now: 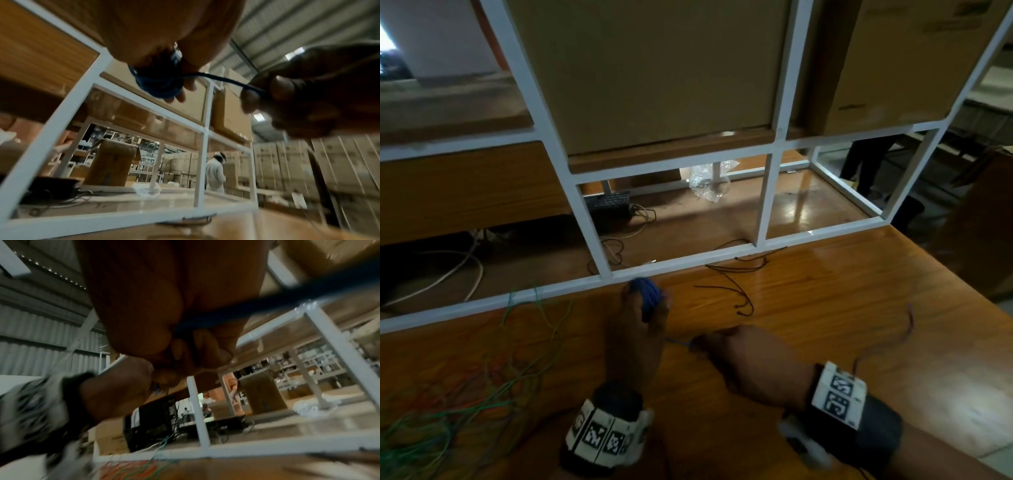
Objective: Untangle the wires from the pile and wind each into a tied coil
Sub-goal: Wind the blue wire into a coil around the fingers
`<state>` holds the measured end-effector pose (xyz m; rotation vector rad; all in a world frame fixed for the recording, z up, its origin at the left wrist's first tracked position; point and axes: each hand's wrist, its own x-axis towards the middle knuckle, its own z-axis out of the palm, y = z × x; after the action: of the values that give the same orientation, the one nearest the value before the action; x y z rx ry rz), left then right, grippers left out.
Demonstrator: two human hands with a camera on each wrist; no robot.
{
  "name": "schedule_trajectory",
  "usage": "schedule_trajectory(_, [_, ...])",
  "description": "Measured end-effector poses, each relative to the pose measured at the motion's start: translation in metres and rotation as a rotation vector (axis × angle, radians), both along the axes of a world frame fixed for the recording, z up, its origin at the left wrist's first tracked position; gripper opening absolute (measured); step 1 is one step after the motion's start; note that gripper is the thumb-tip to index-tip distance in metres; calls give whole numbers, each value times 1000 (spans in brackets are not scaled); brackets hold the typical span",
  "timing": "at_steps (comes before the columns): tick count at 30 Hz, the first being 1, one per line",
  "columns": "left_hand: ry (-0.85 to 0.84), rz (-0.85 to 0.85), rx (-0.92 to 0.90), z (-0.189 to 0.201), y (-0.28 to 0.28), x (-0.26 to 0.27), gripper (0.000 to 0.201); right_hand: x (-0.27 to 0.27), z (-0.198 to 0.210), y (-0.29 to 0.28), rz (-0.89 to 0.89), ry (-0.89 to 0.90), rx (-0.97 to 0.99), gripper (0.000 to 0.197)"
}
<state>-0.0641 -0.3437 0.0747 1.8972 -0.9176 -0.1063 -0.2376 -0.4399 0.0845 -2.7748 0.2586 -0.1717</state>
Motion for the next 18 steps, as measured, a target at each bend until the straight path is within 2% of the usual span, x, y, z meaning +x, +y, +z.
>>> schedule_trajectory(2, [-94,-171,181,-16,10,0,45,-12,17,-18,-23,20,-77,31])
schedule_trajectory(5, [6,-394,223,-21,24,-12,79,-16,42,-38,28,-15,-160,27])
schedule_trajectory(8, [121,-561,214,-8,23,-23,87,-12,57,-55,93,-184,-240,20])
schedule_trajectory(11, [358,-715,94,7,18,-34,81,0,65,-72,11,-341,-234,17])
schedule_trajectory(15, [756,-575,-215,28,14,-38,62,17,42,-72,-116,-454,-138,20])
schedule_trajectory(17, [854,-557,-347,34,11,-33,55,23,22,-60,-140,-440,-38,28])
schedule_trajectory(18, [881,-581,-394,36,10,-31,59,25,9,-53,-145,-423,20,31])
